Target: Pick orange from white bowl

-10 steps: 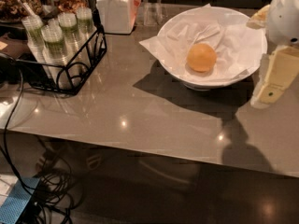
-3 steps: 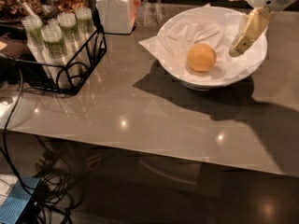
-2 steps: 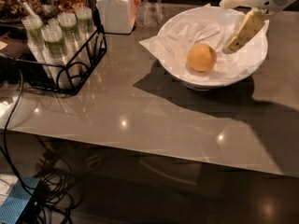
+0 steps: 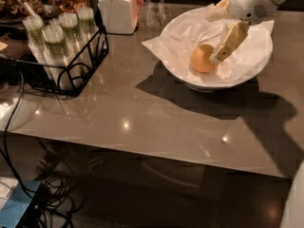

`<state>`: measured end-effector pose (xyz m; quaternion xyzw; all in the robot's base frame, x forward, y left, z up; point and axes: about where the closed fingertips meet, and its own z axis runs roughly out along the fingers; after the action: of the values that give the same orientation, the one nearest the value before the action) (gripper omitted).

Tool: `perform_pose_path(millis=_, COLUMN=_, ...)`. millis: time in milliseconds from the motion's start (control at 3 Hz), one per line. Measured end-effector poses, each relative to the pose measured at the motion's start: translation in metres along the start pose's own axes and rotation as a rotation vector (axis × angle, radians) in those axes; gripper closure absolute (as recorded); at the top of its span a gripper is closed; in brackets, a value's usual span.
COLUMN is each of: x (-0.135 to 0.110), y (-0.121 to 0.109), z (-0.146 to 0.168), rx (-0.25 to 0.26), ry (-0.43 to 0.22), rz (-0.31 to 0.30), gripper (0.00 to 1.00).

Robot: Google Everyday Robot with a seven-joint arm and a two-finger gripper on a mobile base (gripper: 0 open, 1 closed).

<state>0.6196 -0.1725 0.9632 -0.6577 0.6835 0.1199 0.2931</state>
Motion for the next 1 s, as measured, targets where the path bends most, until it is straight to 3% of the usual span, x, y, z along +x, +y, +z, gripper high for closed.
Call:
perform_pose_path(millis=333, x=0.001, y=-0.004, z=0.033, rx=-0.082, ry=-0.011, rz=0.001, gripper=0.12)
perform_pose_path(millis=667, x=0.004, y=-0.012, z=0.052, rx=-0.117, ry=-0.012, rz=0.009, gripper=0.12)
perform_pose_path(millis=1000, x=0.011, y=-0.023, z=0.052, rx=-0.104, ry=0.024, rz=0.010, gripper=0.12)
